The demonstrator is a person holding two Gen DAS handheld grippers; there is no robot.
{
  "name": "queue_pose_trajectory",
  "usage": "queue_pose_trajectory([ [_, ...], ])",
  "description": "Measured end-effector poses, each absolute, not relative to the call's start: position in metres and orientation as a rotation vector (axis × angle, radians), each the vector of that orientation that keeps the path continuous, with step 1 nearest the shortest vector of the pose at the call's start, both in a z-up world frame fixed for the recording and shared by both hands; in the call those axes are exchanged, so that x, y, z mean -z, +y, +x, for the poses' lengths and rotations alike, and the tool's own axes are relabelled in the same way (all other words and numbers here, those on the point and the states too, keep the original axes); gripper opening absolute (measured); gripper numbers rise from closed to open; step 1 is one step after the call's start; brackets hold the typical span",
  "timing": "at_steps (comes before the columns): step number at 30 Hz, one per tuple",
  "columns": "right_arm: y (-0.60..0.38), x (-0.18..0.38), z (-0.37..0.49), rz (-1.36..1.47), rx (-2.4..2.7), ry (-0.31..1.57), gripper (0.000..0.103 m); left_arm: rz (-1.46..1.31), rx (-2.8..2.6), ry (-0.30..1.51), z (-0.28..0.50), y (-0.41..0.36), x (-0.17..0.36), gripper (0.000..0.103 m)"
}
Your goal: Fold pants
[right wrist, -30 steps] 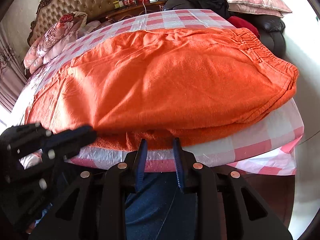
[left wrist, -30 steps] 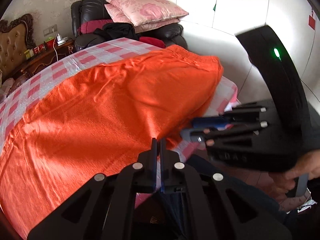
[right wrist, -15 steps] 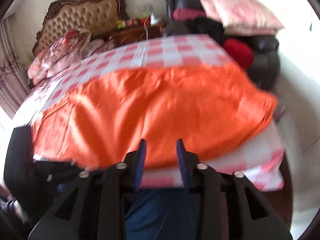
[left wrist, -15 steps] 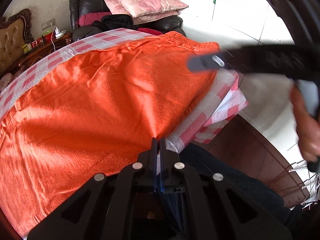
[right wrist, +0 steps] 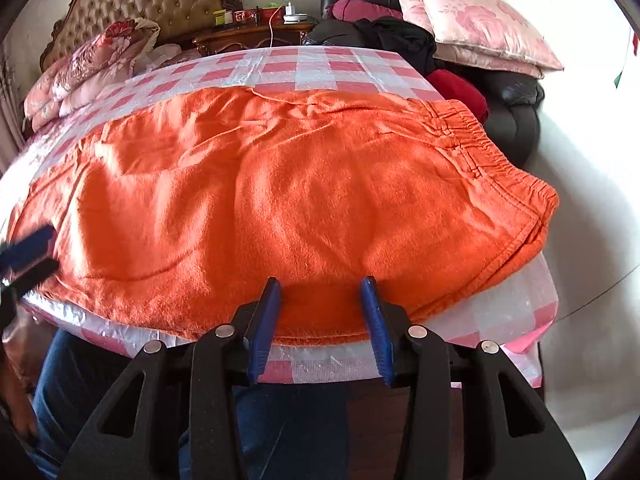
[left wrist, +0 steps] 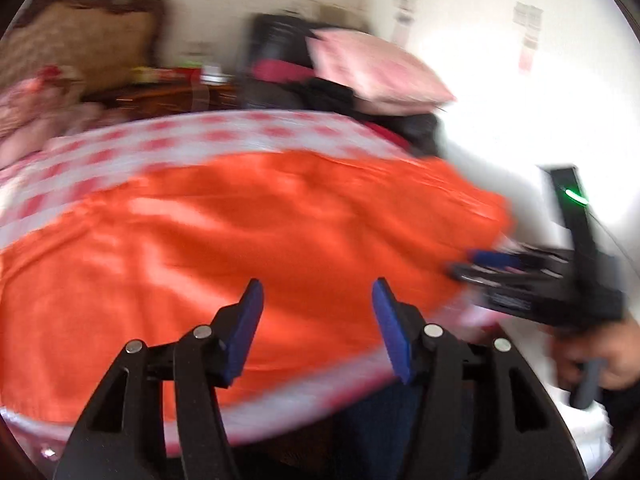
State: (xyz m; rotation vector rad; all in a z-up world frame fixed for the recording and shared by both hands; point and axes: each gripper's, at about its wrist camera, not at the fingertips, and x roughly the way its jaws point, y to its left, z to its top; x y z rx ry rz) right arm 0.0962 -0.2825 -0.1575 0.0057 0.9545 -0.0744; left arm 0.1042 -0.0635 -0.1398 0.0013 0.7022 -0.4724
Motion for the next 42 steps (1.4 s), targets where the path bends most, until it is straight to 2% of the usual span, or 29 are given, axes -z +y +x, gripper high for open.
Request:
queue_pose_trajectory([
  [5,-0.279,0.158,0.095,-0.011,0.088,0.952,0.043,-0.010,0.282,0.820,0.132,-0.006,0.162,0.056],
  [7,-0.280,0.159,0.094,-0.003,0.084,0.951,0.043,-0.083,0.255,0.838,0.135,0.025,0.170,0.048],
  [8,-0.280,0.159,0.094,-0.005,0.082,0.949,0.043,-0.097,0.241,0.850,0.134,0.035,0.171,0.047],
  [12,-0.280,0.160,0.092,-0.016,0.079,0.944,0.043,-0.143,0.140,0.832,0.134,0.083,0.169,0.053],
  [21,-0.279,0.159,0.094,-0.029,0.086,0.954,0.044,-0.330,-0.124,0.795,0.123,0.227,0.170,0.054],
  [29,-0.275,0.160,0.094,-0.042,0.105,0.954,0.045,-0.593,-0.378,0.709,0.065,0.352,0.164,0.060],
  [33,-0.274,0.160,0.095,-0.051,0.115,0.958,0.046,-0.901,-0.253,0.630,0.033,0.388,0.181,0.060],
  [36,-0.272,0.160,0.095,-0.062,0.124,0.958,0.046,-1.068,-0.160,0.591,0.024,0.394,0.199,0.056],
  [40,-0.272,0.160,0.095,-0.069,0.127,0.961,0.046,-1.108,-0.091,0.609,0.035,0.384,0.205,0.052],
  [42,-0.272,0.160,0.096,-0.069,0.126,0.964,0.046,-1.095,-0.070,0.620,0.040,0.380,0.204,0.044],
])
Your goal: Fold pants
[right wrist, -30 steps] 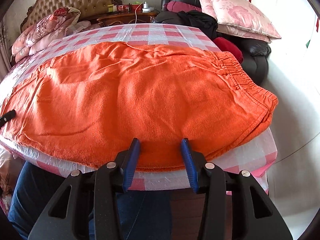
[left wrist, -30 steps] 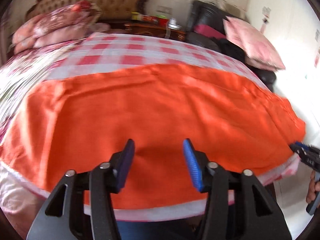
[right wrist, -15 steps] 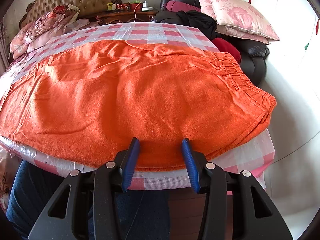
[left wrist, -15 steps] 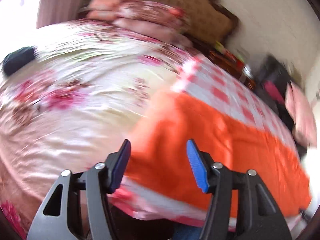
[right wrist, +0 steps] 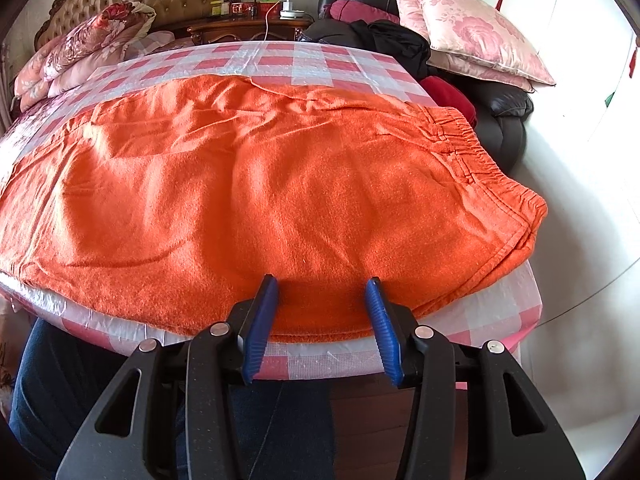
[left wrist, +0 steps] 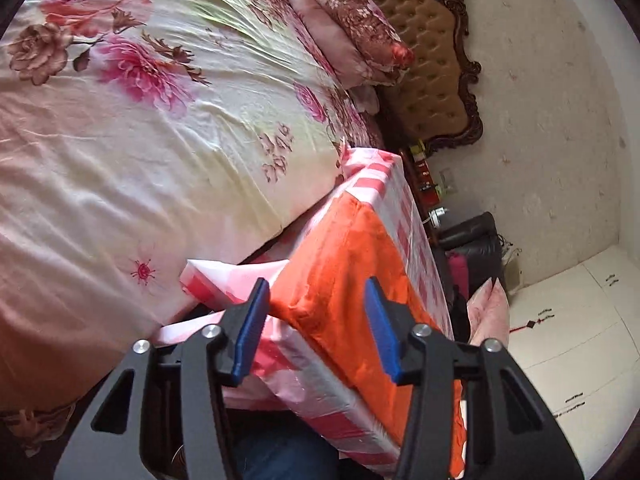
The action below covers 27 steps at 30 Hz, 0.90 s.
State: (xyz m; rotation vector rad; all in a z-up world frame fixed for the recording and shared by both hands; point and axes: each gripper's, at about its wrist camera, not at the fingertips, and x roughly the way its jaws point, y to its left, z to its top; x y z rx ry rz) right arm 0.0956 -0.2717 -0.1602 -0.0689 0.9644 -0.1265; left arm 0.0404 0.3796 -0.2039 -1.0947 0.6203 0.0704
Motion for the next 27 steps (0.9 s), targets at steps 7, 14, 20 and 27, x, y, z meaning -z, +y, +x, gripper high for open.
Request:
queue_pose_trajectory([
  [7,-0.272,0.160,0.096,-0.074,0.135,0.966,0.048,-0.918,-0.089,0.691,0.052,0.365,0.193,0.022],
  [14,-0.276,0.157,0.100,-0.072,0.182,0.982,0.065,-0.795,-0.113,0.692,0.055,0.364,0.175,0.007],
  [20,-0.278,0.155,0.100,-0.047,0.167,0.987,0.074,-0.833,-0.133,0.722,0.057,0.381,0.188,0.007],
  [27,-0.278,0.159,0.099,-0.056,0.165,0.986,0.075,-1.149,-0.113,0.642,0.035,0.402,0.228,0.049],
])
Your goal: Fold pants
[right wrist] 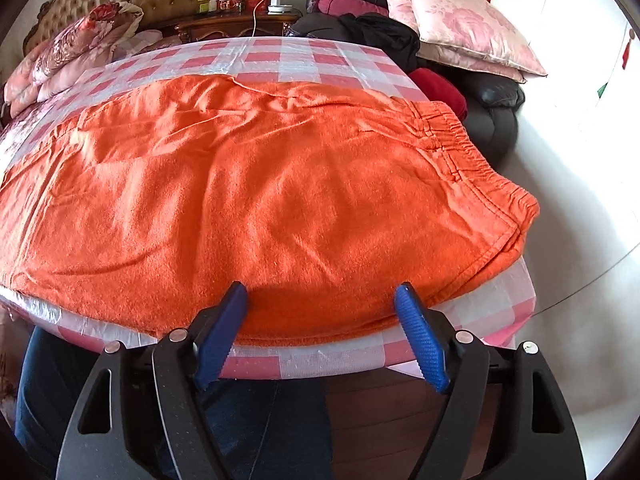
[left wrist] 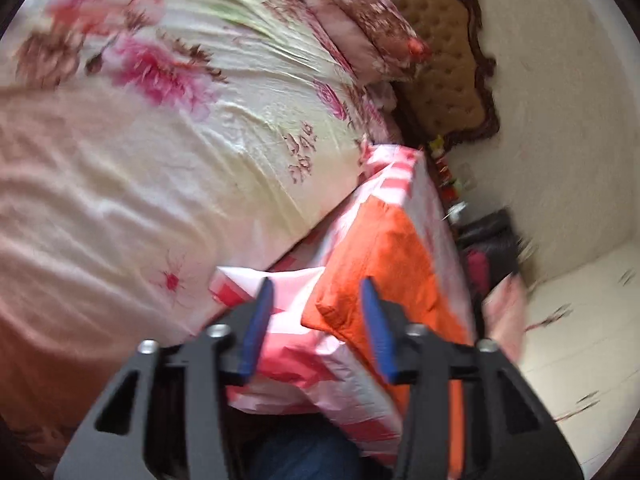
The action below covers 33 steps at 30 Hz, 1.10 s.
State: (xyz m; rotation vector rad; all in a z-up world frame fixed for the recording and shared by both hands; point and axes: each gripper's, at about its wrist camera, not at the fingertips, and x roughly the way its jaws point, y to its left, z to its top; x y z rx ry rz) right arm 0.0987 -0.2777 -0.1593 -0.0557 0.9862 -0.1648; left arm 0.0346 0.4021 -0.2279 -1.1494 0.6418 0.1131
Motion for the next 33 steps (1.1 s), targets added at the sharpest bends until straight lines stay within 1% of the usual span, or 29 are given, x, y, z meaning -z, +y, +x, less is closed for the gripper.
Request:
queue_pose_trajectory([
  [5,-0.277,0.161,0.098,-0.058,0.173,0.980,0.075,-1.391,-0.044,0.595,0.020,0.412,0.260,0.048],
  [12,-0.278,0.161,0.097,-0.059,0.170,0.976,0.076,-1.471,0.109,0.568,0.037,0.400,0.264,0.048],
  [13,-0.278,0.161,0.098,-0.059,0.171,0.976,0.076,-1.450,0.116,0.572,0.040,0.398,0.261,0.047],
  [14,-0.278,0.160,0.098,-0.060,0.174,0.977,0.076,-1.422,0.105,0.580,0.042,0.396,0.257,0.036],
  [15,-0.276,0.159,0.099,-0.065,0.182,0.979,0.074,-1.393,0.089,0.590,0.044,0.396,0.254,0.021],
  [17,-0.268,0.151,0.100,-0.093,0.216,0.972,0.071,-1.337,0.066,0.608,0.046,0.395,0.248,0.021],
  [18,-0.258,0.141,0.099,-0.107,0.209,0.939,0.068,-1.312,0.059,0.613,0.047,0.394,0.244,0.020],
  [20,-0.235,0.124,0.098,-0.123,0.151,0.880,0.068,-1.251,0.027,0.625,0.048,0.392,0.235,0.019],
  [24,-0.181,0.108,0.106,-0.108,-0.028,0.858,0.065,-1.168,-0.027,0.629,0.050,0.388,0.217,0.012],
  [29,-0.120,0.119,0.120,-0.151,-0.151,0.869,0.064,-1.017,-0.117,0.664,0.058,0.378,0.184,0.010],
  [33,-0.109,0.150,0.135,-0.191,-0.159,0.981,0.064,-0.765,-0.217,0.710,0.072,0.349,0.138,0.010],
])
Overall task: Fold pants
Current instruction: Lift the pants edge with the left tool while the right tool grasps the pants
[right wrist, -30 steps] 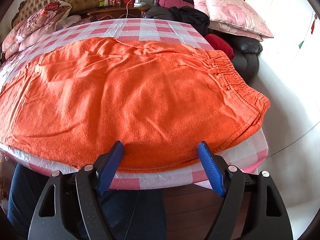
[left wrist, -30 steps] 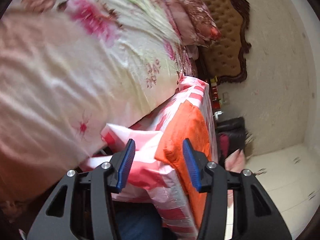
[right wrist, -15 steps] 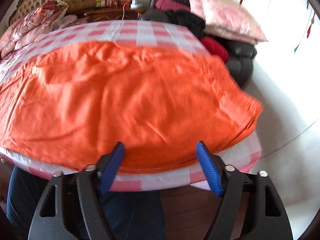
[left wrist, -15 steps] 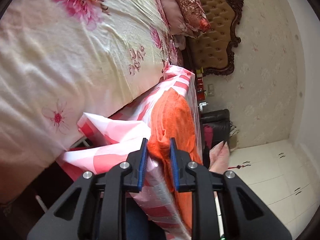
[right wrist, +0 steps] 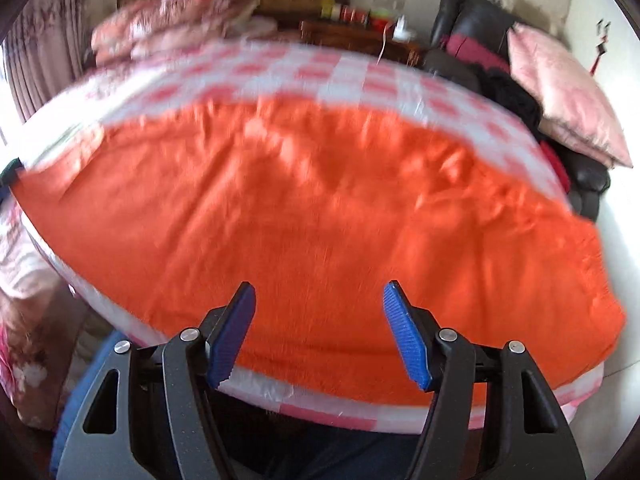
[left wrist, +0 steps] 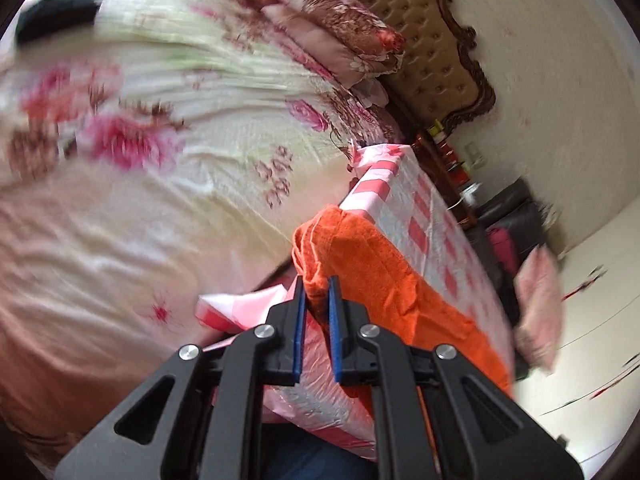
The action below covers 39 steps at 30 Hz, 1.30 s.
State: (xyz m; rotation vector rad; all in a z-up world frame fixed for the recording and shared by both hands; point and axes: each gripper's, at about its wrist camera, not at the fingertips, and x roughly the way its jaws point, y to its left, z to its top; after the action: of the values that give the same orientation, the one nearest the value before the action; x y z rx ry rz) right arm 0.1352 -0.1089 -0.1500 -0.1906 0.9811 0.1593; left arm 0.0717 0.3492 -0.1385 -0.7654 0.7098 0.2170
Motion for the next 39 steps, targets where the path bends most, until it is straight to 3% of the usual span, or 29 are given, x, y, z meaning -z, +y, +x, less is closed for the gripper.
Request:
queue_pose_trajectory([
  [5,-0.128,0.163,0.132,-0.071,-0.191,1.012,0.064,-0.307,-0.301,0.719,0.099,0.267,0.078,0.009],
  [9,-0.156,0.153,0.132,0.108,-0.202,1.014,0.064,0.124,-0.161,0.664,0.122,0.130,0.056,0.009],
  [13,-0.189,0.141,0.129,0.253,-0.189,1.000,0.064,0.443,0.066,0.623,0.110,0.004,0.094,0.009],
  [16,-0.210,0.136,0.127,0.346,-0.215,0.995,0.062,0.546,0.176,0.637,0.097,-0.042,0.145,0.009],
  [20,-0.225,0.139,0.131,0.430,-0.259,1.020,0.058,0.587,0.190,0.629,0.084,-0.052,0.180,0.009],
  [28,-0.182,0.138,0.184,0.586,-0.532,1.184,0.058,0.469,0.150,0.560,0.083,-0.027,0.163,0.009],
  [39,-0.069,0.140,0.283,0.405,-0.630,1.370,0.058,0.440,0.164,0.518,0.075,-0.027,0.153,0.009],
])
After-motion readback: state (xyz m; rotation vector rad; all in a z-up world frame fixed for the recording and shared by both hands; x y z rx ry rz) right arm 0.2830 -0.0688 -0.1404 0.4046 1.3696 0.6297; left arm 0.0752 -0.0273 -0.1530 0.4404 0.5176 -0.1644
